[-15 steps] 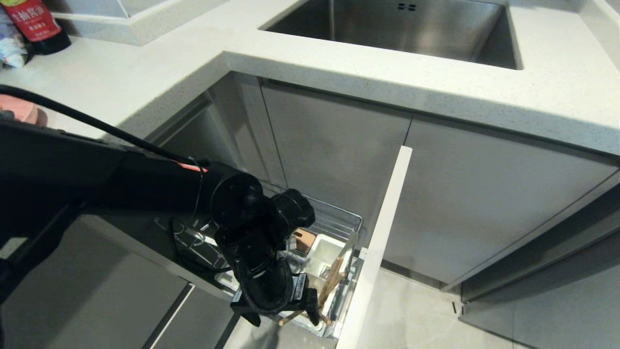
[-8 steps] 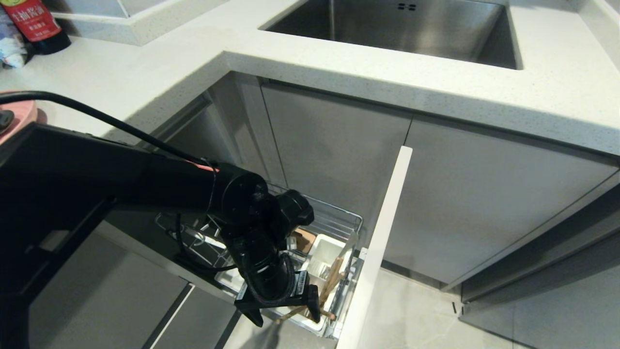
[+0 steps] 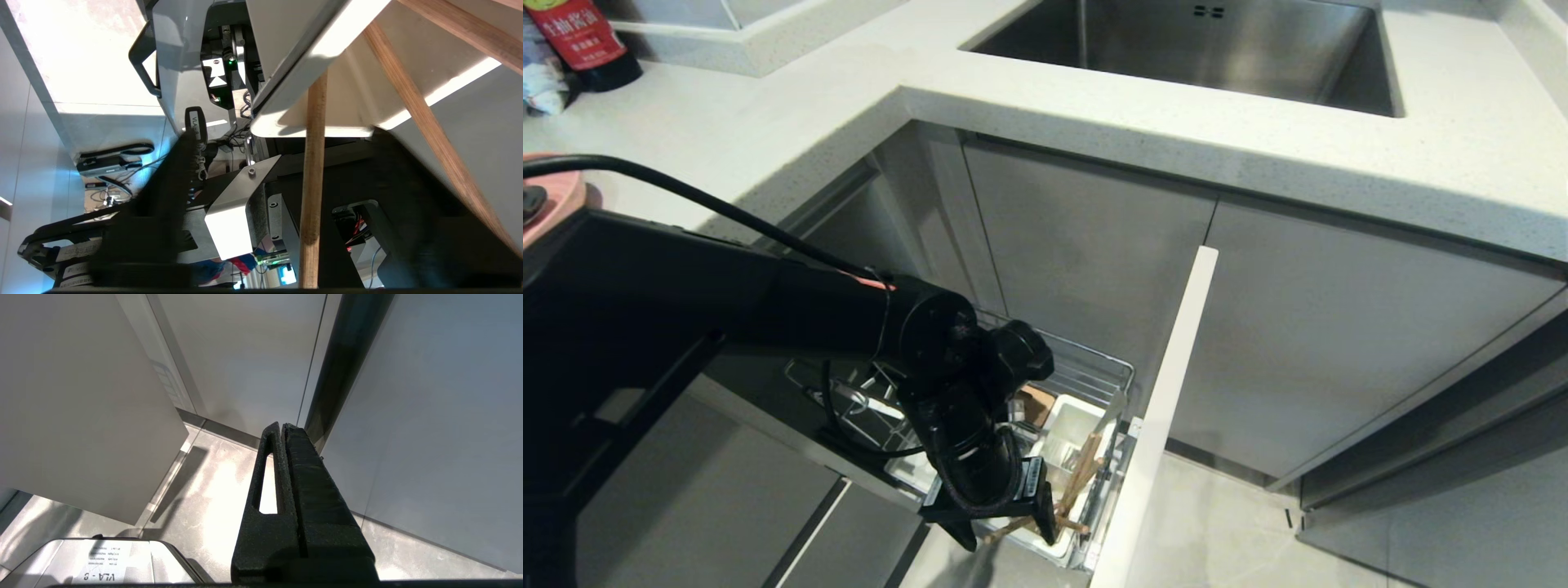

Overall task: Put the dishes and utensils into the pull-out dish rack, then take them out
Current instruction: Take the chopsticks out of the cupboard

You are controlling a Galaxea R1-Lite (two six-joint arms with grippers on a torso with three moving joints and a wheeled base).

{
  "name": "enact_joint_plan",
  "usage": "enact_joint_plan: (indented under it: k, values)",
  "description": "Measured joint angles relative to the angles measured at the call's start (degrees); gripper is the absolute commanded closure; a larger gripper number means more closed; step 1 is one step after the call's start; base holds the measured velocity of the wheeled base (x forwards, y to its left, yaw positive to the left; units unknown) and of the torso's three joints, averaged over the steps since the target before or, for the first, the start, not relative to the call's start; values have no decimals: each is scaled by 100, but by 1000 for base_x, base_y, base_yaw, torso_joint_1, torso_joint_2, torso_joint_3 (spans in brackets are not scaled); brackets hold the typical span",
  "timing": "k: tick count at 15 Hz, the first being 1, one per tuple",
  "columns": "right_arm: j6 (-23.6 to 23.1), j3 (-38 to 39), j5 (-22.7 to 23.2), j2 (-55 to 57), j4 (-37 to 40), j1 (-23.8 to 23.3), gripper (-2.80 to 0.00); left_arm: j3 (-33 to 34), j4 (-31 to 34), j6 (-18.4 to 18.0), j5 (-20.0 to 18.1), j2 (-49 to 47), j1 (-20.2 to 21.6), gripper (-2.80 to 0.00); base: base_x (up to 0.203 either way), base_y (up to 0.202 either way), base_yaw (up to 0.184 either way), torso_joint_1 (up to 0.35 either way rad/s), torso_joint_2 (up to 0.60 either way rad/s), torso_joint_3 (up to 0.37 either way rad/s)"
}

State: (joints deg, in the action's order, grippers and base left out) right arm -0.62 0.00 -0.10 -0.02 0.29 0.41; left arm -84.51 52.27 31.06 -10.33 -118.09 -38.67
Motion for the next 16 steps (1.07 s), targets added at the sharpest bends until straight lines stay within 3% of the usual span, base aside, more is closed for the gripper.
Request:
enact_joint_plan:
  k: [13, 16]
  values:
    - [-1, 0, 0, 0, 0, 0, 0, 5, 33, 23, -27, 98, -66, 0, 0, 0, 0, 0, 0, 0]
    - [-4, 0, 0, 0, -2, 0, 0, -95, 385, 19, -64, 318, -101, 0, 0, 0, 0, 0, 0, 0]
